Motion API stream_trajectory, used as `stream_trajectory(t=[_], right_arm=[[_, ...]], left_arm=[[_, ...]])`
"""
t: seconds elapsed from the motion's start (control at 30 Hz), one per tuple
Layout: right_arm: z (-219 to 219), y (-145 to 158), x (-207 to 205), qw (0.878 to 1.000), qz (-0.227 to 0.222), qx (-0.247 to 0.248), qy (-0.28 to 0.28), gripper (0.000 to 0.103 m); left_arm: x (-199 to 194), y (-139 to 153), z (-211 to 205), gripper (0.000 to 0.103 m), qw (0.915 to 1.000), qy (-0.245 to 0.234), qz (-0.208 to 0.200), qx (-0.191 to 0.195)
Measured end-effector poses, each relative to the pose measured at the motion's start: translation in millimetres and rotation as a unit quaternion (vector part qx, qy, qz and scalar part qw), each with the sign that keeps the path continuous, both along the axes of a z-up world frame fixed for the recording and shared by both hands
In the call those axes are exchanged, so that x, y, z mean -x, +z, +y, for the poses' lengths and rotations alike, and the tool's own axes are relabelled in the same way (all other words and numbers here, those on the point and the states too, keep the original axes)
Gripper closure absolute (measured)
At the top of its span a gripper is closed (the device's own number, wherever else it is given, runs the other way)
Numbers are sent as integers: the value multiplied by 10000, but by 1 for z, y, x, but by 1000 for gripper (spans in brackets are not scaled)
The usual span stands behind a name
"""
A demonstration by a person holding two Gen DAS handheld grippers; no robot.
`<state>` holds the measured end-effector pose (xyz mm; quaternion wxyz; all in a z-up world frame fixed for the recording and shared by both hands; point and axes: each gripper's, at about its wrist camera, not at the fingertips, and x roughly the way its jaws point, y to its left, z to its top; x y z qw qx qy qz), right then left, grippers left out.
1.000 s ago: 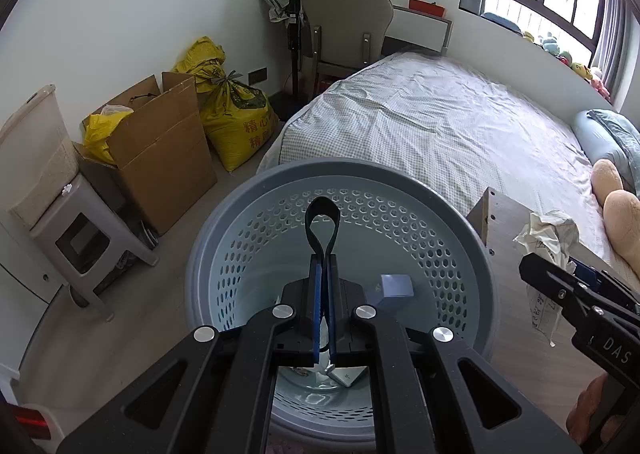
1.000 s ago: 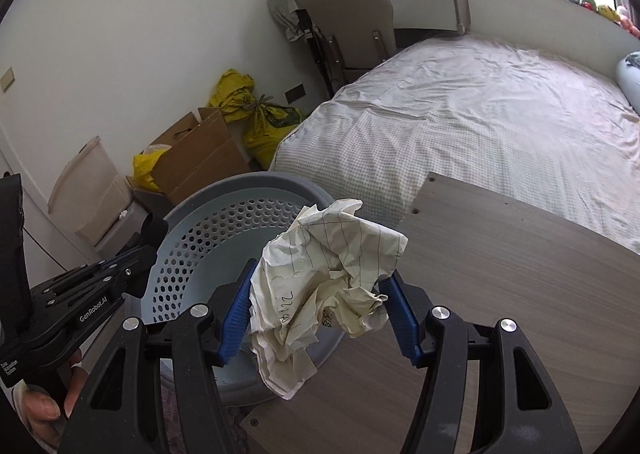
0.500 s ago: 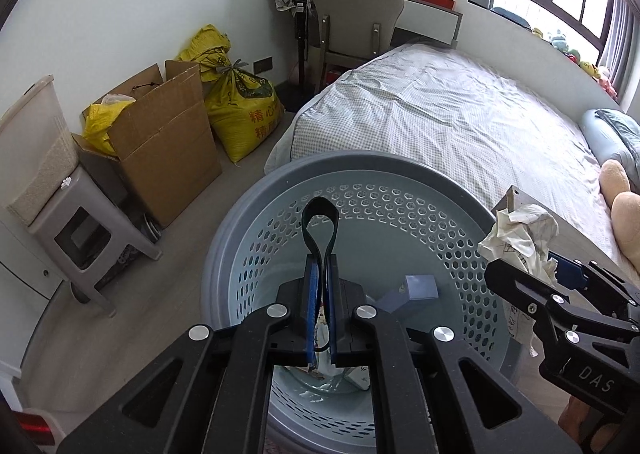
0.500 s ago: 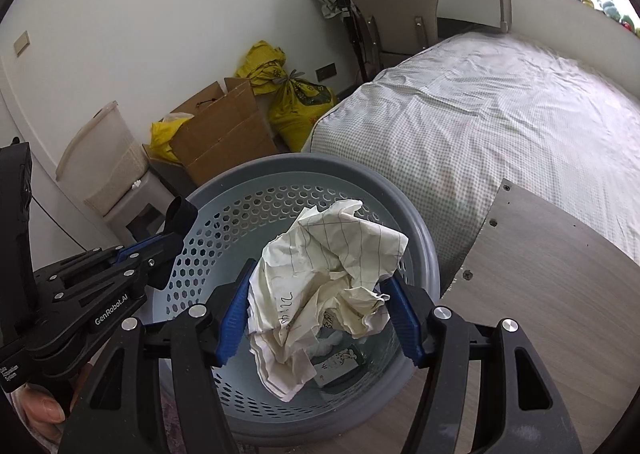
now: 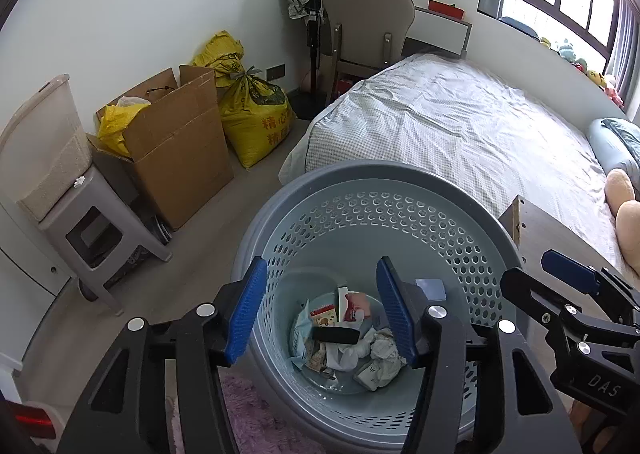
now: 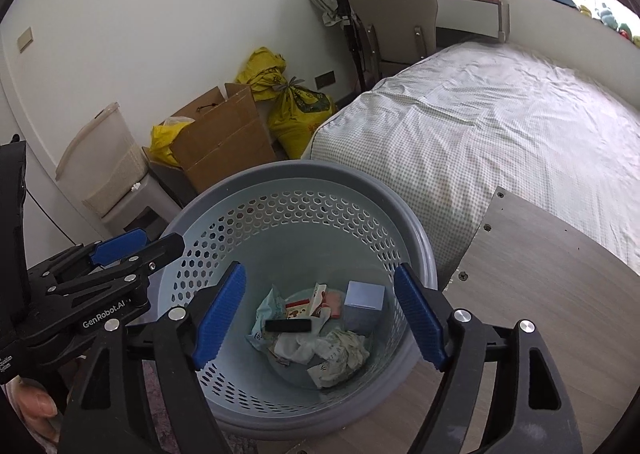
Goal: Collect trash
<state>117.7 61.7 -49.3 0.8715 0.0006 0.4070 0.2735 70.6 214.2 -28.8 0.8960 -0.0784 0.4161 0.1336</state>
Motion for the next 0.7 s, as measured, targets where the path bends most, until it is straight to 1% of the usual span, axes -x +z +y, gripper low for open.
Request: stream_trajectory(t=[0.1, 0.47, 0.7], right_arm=[[-2, -1, 3, 10000, 8, -2, -8, 28], [-8, 1, 8, 10000, 3, -27, -80, 27], [-12, 1, 8, 9999, -18, -29, -139, 24]], left_arm=[[2, 1, 0, 45, 10000, 2, 3, -8], [9, 4, -3, 33, 10000, 56, -40, -68], [11, 7, -5, 28, 9999, 111, -28, -101]])
